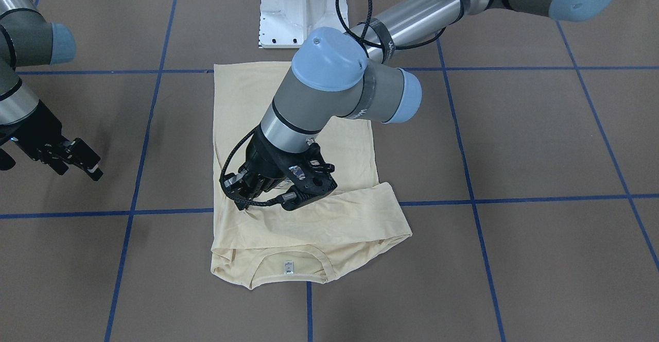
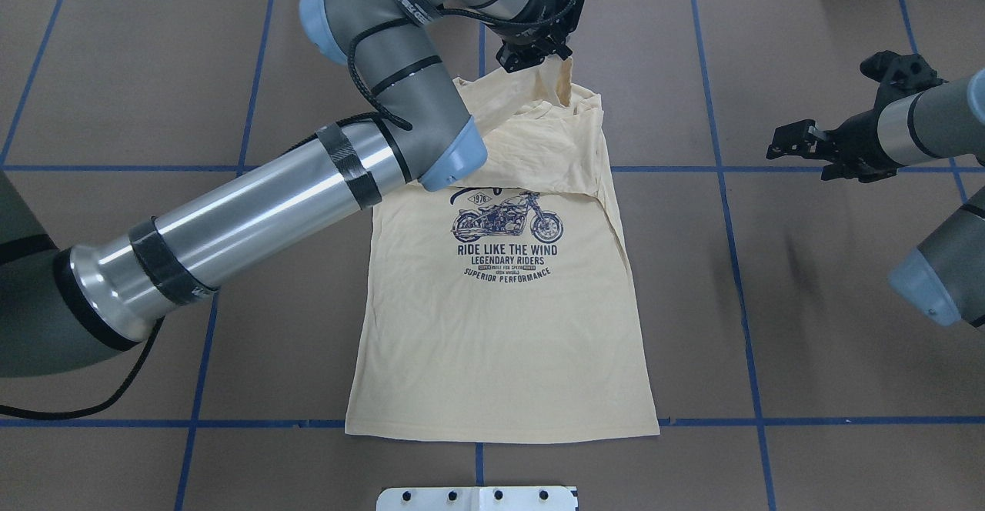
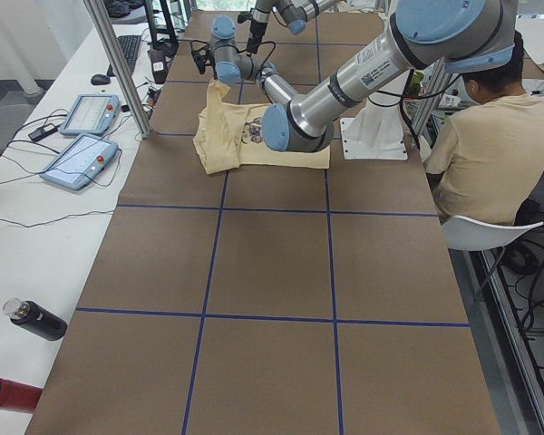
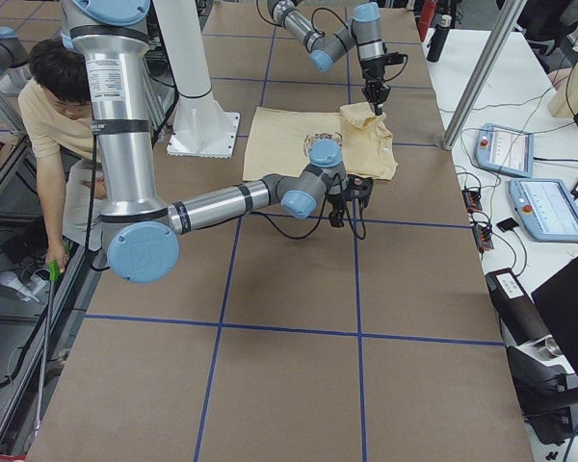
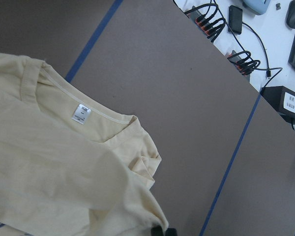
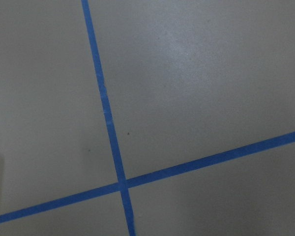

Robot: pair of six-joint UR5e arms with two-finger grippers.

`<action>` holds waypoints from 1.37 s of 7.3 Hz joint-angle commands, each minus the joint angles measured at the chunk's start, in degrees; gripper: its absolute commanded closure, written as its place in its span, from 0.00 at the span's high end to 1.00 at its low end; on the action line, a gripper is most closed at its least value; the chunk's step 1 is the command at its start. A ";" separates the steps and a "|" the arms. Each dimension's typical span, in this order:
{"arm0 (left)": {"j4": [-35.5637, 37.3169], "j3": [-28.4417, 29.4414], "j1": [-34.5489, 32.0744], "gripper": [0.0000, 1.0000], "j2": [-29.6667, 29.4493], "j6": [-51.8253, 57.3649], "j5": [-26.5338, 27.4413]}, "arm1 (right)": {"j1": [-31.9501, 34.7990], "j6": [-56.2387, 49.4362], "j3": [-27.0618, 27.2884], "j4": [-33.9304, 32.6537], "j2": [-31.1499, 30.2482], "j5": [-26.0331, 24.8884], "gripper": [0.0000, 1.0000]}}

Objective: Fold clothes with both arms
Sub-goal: 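Carry the sleeve with the left gripper across the chest toward the far shoulder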

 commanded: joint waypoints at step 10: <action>-6.69 1.78 4.59 0.99 -1.95 -5.09 1.65 | -6.07 17.33 0.31 12.57 -5.10 -1.56 1.00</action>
